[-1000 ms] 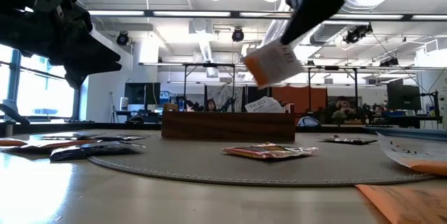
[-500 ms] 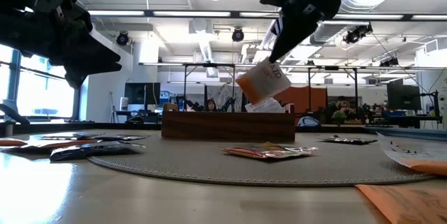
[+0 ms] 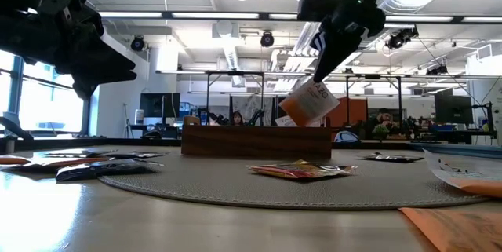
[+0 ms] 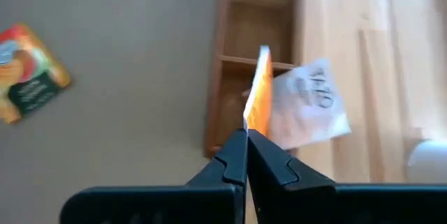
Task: Pick & Place Tea
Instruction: Put the white tea bag into the right section of the wooden organizer
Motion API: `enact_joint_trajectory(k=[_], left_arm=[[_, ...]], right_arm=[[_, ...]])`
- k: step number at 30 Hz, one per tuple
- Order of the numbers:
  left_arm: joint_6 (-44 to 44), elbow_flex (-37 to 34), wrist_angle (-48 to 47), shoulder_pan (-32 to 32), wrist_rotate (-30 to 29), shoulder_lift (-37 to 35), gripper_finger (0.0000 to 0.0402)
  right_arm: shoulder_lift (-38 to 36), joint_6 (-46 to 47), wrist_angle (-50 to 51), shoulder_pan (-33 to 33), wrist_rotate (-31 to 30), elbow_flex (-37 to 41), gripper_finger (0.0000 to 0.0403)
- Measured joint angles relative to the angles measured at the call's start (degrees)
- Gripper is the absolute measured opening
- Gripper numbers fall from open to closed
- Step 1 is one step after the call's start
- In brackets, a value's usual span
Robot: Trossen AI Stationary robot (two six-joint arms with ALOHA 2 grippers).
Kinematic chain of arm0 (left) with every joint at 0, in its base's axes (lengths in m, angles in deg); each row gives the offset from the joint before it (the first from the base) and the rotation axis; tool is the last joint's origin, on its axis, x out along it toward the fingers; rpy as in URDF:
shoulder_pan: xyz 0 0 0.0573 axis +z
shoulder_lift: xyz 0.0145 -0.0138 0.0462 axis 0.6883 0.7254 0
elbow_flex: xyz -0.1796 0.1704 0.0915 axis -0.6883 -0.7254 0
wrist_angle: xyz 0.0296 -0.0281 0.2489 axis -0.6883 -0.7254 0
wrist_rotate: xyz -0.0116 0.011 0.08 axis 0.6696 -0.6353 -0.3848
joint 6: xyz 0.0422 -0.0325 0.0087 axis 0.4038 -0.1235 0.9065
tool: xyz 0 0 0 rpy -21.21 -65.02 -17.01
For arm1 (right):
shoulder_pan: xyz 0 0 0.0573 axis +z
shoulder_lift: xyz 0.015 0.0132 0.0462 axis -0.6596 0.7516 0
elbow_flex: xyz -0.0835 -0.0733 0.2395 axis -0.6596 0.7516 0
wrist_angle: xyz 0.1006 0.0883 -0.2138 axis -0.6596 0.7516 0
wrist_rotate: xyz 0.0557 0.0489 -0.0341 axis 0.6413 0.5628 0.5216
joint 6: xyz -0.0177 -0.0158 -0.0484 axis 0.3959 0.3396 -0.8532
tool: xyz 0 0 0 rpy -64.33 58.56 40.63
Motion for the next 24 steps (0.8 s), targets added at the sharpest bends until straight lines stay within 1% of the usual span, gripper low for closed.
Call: enact_joint_trajectory(k=[2,4,10,14,19,22,24], left_arm=[[0.00,0.00,0.00,0.00,0.00,-0.01,0.0112],[0.00,0.00,0.00,0.00,0.02,0.01,0.0112],[0.00,0.00,0.02,0.00,0.02,0.01,0.0112],[0.00,0.00,0.00,0.00,0.02,0.01,0.0112],[0.00,0.00,0.00,0.00,0.02,-0.01,0.0112],[0.00,0.00,0.00,0.00,0.04,0.01,0.0112],[0.00,0.00,0.00,0.00,0.03,-0.01,0.0112]], right_arm=[[0.00,-0.05,-0.02,-0.36,-2.51,0.00,0.0013],[0.00,-0.24,-0.04,-0.83,-3.68,0.00,0.0025],[0.00,-0.22,-1.54,-2.27,-3.45,-0.02,0.0074],[0.00,-0.24,-5.24,-2.73,-3.56,-0.02,0.0098],[0.00,-0.52,-8.35,-2.70,-2.30,-0.04,0.0107],[0.00,-0.62,-6.24,-2.28,-1.96,-0.04,0.0104],[0.00,1.32,-4.27,-2.21,-2.37,-0.04,0.0102]])
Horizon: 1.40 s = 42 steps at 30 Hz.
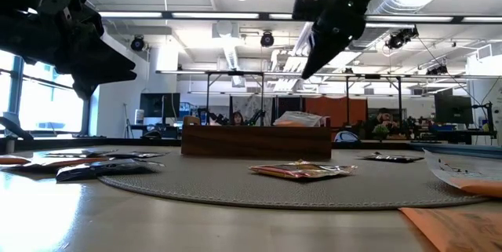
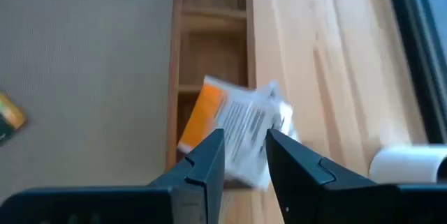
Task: Pick & Place Tea
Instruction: Put the white tea bag into the right section of the wooden organizer
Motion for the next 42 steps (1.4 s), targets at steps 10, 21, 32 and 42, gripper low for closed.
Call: enact_joint_trajectory(k=[10,21,32,42], left_arm=[[-0.01,0.00,-0.02,0.00,0.16,0.00,0.0112],[0.00,0.00,0.00,0.00,-2.27,0.00,0.0112],[0.00,0.00,-0.02,0.00,-2.39,0.02,0.0112],[-0.05,0.00,-0.02,0.00,-1.33,0.02,0.0112]], right_arm=[[-0.06,11.54,-8.72,0.09,3.01,7.97,0.0097],[-0.04,7.45,-22.01,3.42,0.76,14.01,0.0020],[-0.07,11.21,-7.03,14.26,-1.88,5.30,0.0004],[-0.04,27.23,-6.42,29.99,3.32,4.70,0.0029]])
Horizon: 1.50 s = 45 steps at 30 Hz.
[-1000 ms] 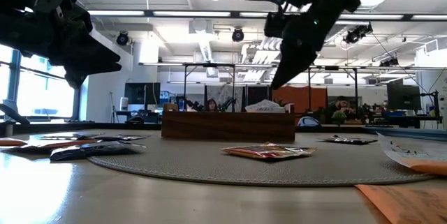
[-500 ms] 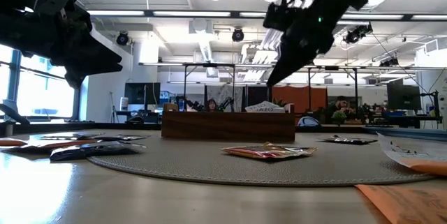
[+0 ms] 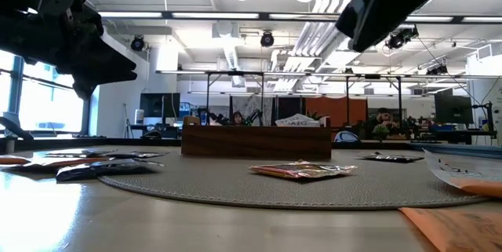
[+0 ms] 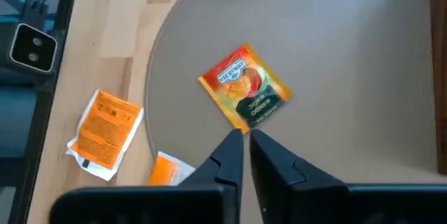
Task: Pick & Place Tea
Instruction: Put the white tea bag into the right section of the wooden organizer
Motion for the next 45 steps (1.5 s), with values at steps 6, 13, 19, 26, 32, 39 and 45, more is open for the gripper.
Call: enact_joint_trajectory(k=[6,13,19,26,32,39,45], left_arm=[[-0.11,0.00,0.02,0.00,3.04,-0.01,0.0112],[-0.10,0.00,0.00,0.00,3.05,0.00,0.0112],[-0.06,0.00,0.02,0.00,3.02,-0.02,0.0112],[0.03,0.00,0.02,0.00,2.99,-0.02,0.0112],[0.03,0.00,0.02,0.00,2.99,-0.02,0.0112],[0.03,0.00,0.00,0.00,2.96,-0.02,0.0112],[0.03,0.00,0.02,0.00,2.93,-0.01,0.0112]], right_arm=[[2.94,5.24,-0.03,3.08,-2.58,0.00,0.0097],[11.92,4.84,-0.20,3.30,3.95,0.02,0.0156],[16.06,4.74,0.82,3.30,6.83,0.07,0.0169],[16.72,4.74,1.11,3.30,12.29,0.07,0.0148],[16.72,4.72,1.42,2.91,12.55,0.07,0.0074],[16.74,2.33,1.48,2.43,14.04,0.07,0.0011],[16.46,-0.97,1.35,2.41,13.14,0.07,0.0003]])
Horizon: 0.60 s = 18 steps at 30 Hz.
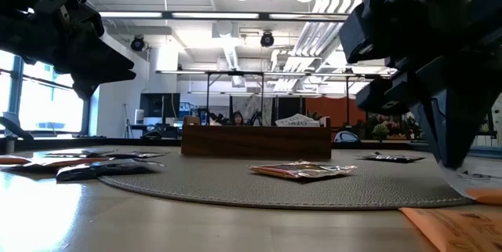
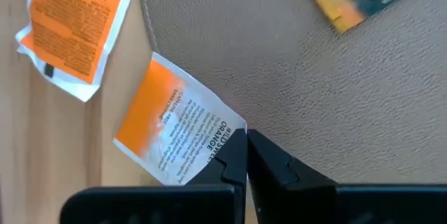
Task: Pick & Place Tea
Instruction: Put the white tea bag into the right section of the wooden organizer
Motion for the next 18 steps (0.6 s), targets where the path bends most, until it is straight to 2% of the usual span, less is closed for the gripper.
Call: enact_joint_trajectory(k=[5,9,13,18], left_arm=[[-0.02,0.00,0.02,0.00,-0.46,0.01,0.0112],[-0.02,0.00,0.07,0.00,-0.60,0.01,0.0112],[0.00,0.00,0.07,0.00,-0.59,-0.01,0.0112],[0.00,0.00,0.06,0.00,-1.40,-0.01,0.0112]], right_arm=[[-2.90,-0.84,-1.32,-1.39,-5.17,-0.05,0.0003],[-5.90,-2.16,-1.68,-2.80,-12.73,-0.09,0.0005],[-8.55,-11.09,-1.79,-4.25,-21.29,-0.09,0.0003],[-10.53,-25.54,-4.83,-7.43,-35.70,-0.09,0.0002]])
